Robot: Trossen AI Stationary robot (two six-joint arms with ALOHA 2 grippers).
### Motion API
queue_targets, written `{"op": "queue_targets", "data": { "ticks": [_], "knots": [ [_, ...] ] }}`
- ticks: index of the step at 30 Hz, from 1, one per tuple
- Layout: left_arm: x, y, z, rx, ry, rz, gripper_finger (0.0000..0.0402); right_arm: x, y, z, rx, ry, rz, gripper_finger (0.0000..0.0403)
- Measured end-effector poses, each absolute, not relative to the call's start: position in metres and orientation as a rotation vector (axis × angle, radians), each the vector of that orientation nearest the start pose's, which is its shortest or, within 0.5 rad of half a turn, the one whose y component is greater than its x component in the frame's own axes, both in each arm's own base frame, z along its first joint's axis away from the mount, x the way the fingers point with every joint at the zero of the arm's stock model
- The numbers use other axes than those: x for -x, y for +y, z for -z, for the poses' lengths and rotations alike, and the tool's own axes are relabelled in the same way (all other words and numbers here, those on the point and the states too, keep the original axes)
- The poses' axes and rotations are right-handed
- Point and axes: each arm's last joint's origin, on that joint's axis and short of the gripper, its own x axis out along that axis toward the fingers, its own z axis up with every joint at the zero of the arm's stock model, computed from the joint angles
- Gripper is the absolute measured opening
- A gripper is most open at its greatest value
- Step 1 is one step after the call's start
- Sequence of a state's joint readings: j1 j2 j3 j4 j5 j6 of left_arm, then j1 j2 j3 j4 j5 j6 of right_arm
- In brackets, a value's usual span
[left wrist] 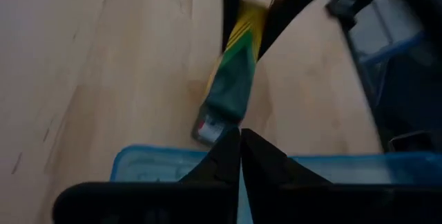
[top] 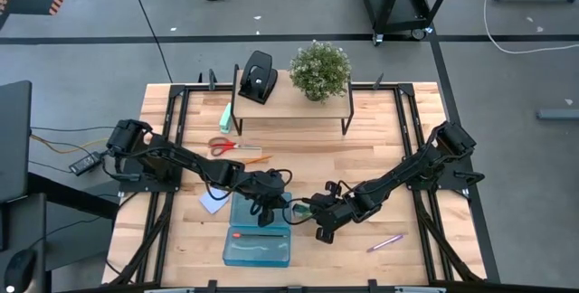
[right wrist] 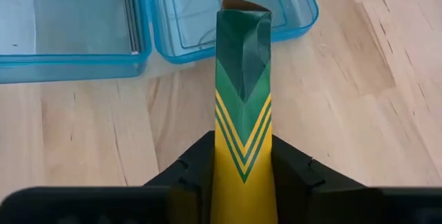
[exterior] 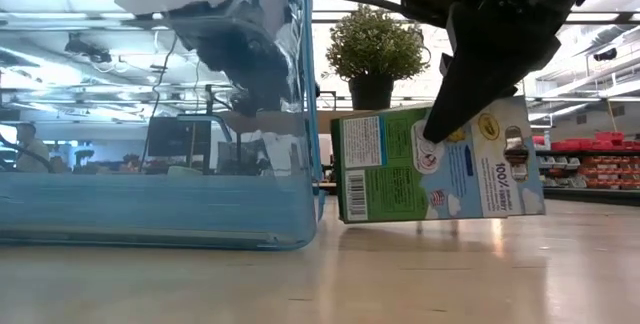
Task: Pack school essentials
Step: Put the yellow crayon box into the blue supply box
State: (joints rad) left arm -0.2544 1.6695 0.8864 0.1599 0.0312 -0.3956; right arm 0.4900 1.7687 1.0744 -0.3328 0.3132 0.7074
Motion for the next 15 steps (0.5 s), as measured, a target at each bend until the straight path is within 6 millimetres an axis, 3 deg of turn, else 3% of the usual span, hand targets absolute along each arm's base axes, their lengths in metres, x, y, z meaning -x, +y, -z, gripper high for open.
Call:
{"op": "queue_targets", "data": {
  "ticks": [8,15],
  "knots": [
    [-0.328,-0.078,-0.178,0.333,0.7,0.101,0.0009,-0.312,0.153,-0.17,-0.246,0.925,0.204,0.0083],
    [-0.327,-0.071,-0.21,0.395,0.616,0.128,0.0023,-0.321,0.159,-0.188,-0.269,0.899,0.177,0.0085]
  ]
}}
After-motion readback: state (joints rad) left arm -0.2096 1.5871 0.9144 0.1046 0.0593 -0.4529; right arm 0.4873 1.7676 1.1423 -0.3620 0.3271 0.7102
